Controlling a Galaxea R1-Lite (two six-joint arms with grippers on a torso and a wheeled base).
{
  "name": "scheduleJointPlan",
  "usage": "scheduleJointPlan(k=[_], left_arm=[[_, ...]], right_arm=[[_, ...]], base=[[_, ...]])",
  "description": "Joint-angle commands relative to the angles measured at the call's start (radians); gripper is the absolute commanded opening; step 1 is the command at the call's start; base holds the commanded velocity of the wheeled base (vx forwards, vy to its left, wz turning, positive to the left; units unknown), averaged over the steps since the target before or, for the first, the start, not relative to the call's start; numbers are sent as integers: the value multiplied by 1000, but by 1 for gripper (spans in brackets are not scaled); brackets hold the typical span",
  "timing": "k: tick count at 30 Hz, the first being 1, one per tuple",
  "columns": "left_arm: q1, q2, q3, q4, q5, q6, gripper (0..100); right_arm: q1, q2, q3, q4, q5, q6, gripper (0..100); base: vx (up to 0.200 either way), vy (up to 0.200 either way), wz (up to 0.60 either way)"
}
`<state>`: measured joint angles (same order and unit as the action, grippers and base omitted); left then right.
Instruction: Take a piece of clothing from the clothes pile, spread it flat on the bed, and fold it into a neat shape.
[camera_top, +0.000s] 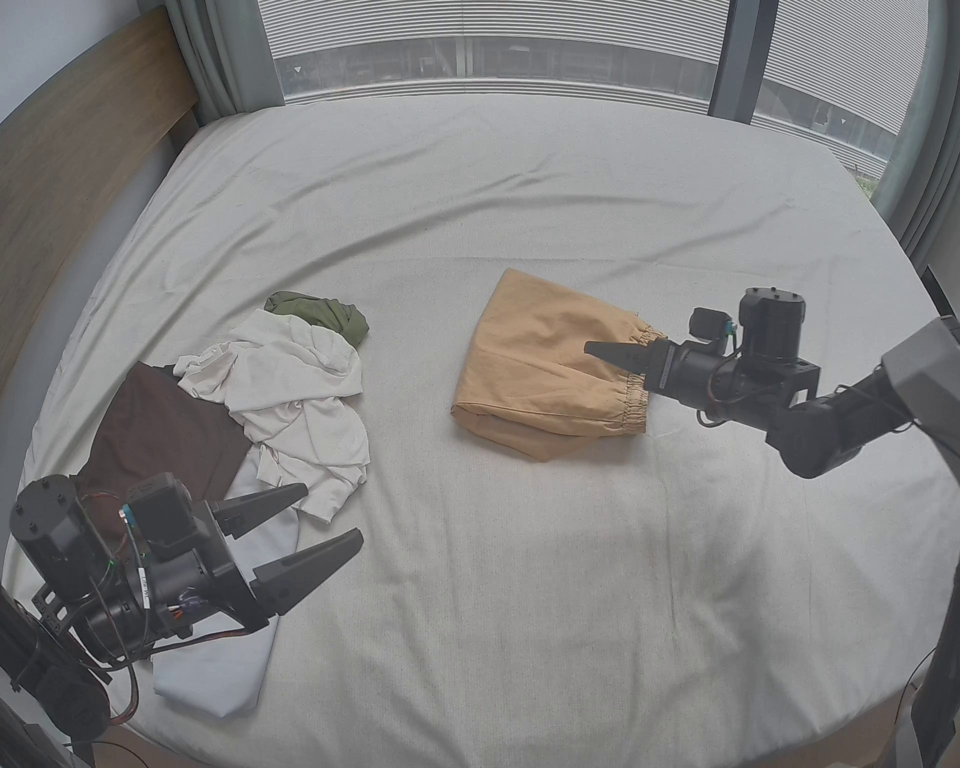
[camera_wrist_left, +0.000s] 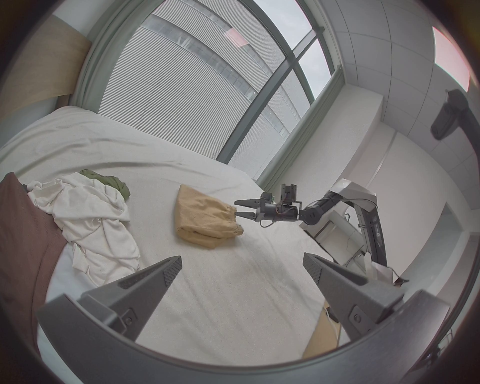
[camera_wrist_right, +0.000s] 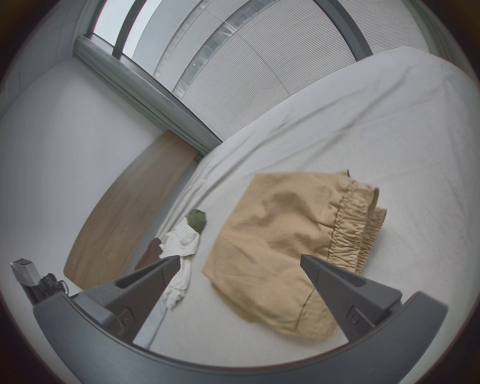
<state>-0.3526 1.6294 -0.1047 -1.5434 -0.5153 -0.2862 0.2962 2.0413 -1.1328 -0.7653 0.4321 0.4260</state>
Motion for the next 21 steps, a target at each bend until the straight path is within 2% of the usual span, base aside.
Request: scheduleJointPlan(k=[1,4,6,7,9,14,19,21], left_arm=[[-92,-200,5,28,11,-53,100],[-102,-241,11,28,9,-36,100],[-105,-252,11,28,9,-34,100],[-114,-296,28,31,9,-33,100],[-114,-319,43,31,11,-31,100],[-111,-405,105,45,15,44,100],[-111,-546,105,186,43,64,100],[-108,-664,105,341,51,65,100]], right_arm=[[75,-452,346,-66,-4,-21,100],[101,-625,469,-65,-3,-24,100],[104,-661,490,-65,-4,-24,100],[106,-796,573,-55,-3,-24,100],[100,-860,610,-52,-3,-23,100],[41,-1076,726,-15,-3,-30,100],[24,-1224,775,70,-4,-30,100],[8,-1317,783,144,-6,-30,100]], base=[[0,0,0],[0,0,0],[0,0,0],[0,0,0],[0,0,0],[0,0,0],[0,0,0],[0,0,0]])
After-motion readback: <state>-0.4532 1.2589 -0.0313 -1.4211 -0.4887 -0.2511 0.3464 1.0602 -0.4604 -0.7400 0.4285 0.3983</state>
